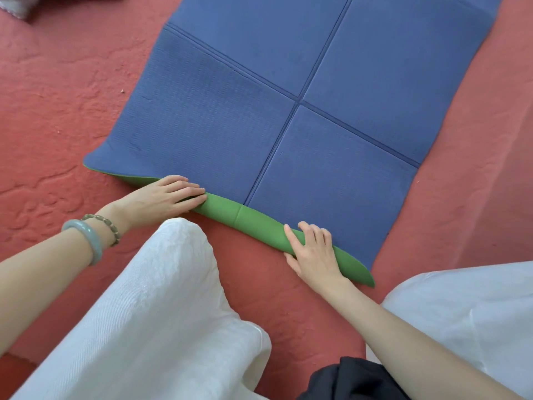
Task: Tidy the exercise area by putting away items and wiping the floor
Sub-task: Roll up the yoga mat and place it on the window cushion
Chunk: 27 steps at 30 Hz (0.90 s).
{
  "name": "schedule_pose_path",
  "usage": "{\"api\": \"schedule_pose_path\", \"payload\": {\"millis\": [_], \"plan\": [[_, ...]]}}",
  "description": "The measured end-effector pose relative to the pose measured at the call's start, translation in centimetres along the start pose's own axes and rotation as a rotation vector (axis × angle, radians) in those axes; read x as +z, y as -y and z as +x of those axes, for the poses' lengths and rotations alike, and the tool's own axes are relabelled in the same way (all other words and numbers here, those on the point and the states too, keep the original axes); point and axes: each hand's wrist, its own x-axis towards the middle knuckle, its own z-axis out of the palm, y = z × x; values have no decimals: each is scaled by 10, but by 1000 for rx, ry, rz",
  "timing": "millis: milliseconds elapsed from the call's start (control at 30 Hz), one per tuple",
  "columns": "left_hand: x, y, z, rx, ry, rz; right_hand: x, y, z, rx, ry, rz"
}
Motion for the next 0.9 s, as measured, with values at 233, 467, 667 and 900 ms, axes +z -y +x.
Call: {"api": "schedule_pose_path", "payload": {"millis": [233,467,667,900], "plan": [[8,-15,-8,-216,-136,158,0,-18,2,-100,22,88],[17,-17,-8,-351,-211,262,-6,-3,-10,121,16,125],[5,0,11,-309,-147,75,-13,-20,-3,145,108,339],[-12,31,41,-290,100,-171,-30,-44,23,167,356,509]]}}
